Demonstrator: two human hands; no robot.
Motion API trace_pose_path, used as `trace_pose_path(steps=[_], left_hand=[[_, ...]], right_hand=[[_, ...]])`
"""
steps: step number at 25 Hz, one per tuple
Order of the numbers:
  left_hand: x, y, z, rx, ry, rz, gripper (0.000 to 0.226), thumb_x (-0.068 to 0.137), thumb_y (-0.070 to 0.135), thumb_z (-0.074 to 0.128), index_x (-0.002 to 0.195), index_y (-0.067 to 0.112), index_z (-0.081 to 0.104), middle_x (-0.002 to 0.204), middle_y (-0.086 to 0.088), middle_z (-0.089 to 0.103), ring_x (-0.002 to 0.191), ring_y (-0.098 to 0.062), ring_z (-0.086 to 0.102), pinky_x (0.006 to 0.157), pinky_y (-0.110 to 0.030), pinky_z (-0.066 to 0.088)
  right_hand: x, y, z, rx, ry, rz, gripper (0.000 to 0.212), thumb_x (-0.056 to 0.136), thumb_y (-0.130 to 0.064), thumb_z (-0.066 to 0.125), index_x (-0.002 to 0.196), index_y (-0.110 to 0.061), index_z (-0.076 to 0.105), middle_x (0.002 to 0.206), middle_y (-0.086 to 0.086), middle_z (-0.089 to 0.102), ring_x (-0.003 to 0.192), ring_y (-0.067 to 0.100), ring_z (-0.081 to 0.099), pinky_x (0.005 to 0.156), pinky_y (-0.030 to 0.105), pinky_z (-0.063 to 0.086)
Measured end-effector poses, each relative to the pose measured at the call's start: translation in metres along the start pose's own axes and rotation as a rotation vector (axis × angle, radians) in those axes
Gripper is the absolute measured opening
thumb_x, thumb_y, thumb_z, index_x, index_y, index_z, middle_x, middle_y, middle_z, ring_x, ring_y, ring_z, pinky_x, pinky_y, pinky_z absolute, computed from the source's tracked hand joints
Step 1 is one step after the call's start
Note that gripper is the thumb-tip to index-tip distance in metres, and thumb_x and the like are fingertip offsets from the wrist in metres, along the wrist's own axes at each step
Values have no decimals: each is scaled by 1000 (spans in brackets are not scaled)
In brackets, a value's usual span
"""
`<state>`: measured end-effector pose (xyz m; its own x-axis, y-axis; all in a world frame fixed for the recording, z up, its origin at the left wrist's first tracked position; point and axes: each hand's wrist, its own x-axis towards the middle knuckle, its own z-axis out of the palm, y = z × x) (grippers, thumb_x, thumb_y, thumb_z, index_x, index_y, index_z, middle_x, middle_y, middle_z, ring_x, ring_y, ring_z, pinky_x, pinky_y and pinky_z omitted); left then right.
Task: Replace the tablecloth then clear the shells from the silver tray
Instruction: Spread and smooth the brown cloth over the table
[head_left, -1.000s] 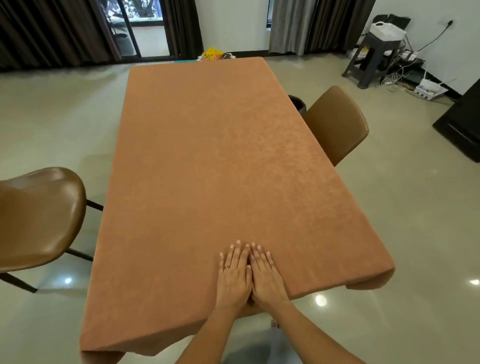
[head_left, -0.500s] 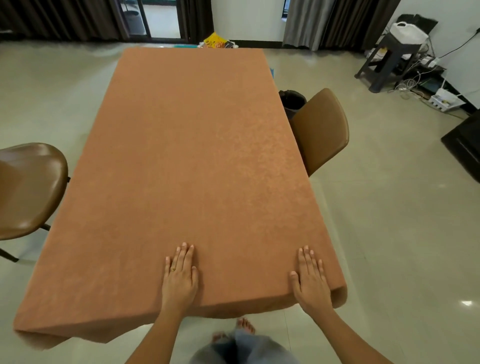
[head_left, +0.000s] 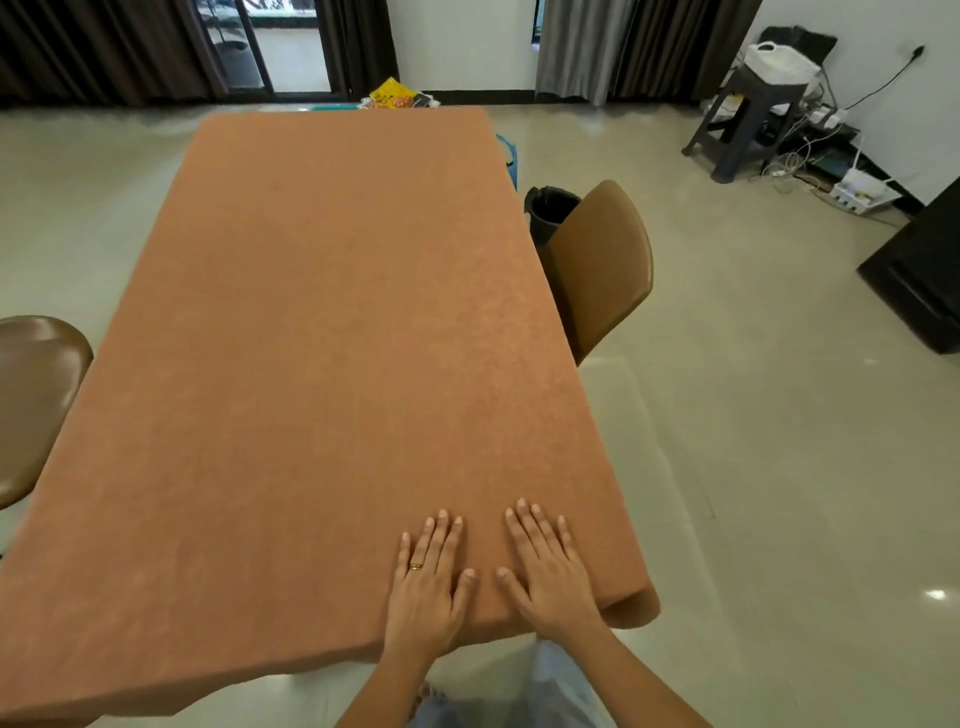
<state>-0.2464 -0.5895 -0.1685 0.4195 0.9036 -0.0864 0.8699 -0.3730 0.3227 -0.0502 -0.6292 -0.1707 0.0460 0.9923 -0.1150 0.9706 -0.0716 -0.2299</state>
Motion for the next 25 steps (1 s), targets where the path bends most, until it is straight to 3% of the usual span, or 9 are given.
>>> trace_pose_path(steps=[5,9,11,15,17,19,25], left_hand=[[3,3,5,26,46,-50,62,94,51,30,149,24,29,156,7,23,144,-9,16,118,-37,6],[11,29,3,129,78,-40,70,83,52,45,139,11,47,152,-4,35,140,-20,30,116,-49,12],[26,63,9,115,118,-40,63,87,51,41,134,11,53,149,-6,39,139,-22,32,115,-50,12],[49,149,40,-131,133,-264,59,98,52,19,142,21,43,151,-3,35,142,-17,22,115,-43,11],[49,171,50,-165,152,-382,58,98,52,16,145,23,36,152,0,33,145,-12,13,115,-41,10],[46,173,53,-135,175,-430,59,98,52,18,146,24,37,152,1,33,144,-12,17,115,-40,11],[42,170,58,-79,183,-441,64,90,55,38,148,29,31,154,3,28,141,-15,24,115,-41,12]], right_hand=[[-13,92,-22,50,10,110,66,97,-53,17,153,-20,8,160,-4,4,147,9,-5,118,32,-10],[5,115,-35,99,-25,-86,62,98,-47,12,152,-17,2,159,-5,-6,146,10,-10,118,31,-9],[29,110,-43,133,-40,-249,60,99,-40,18,152,-17,3,160,-5,-5,146,9,-10,118,34,-5],[62,107,-39,105,-92,-445,58,98,-30,27,152,-17,10,160,-1,3,147,11,-5,117,36,-1],[66,114,-35,57,-99,-497,57,97,-30,32,151,-15,19,159,2,16,147,13,4,116,37,6],[68,120,-34,37,-104,-525,56,96,-32,34,149,-14,24,157,3,23,146,12,8,115,38,9],[96,142,-42,30,-97,-487,59,98,-41,21,152,-20,13,158,-6,5,146,8,-3,118,33,-8]])
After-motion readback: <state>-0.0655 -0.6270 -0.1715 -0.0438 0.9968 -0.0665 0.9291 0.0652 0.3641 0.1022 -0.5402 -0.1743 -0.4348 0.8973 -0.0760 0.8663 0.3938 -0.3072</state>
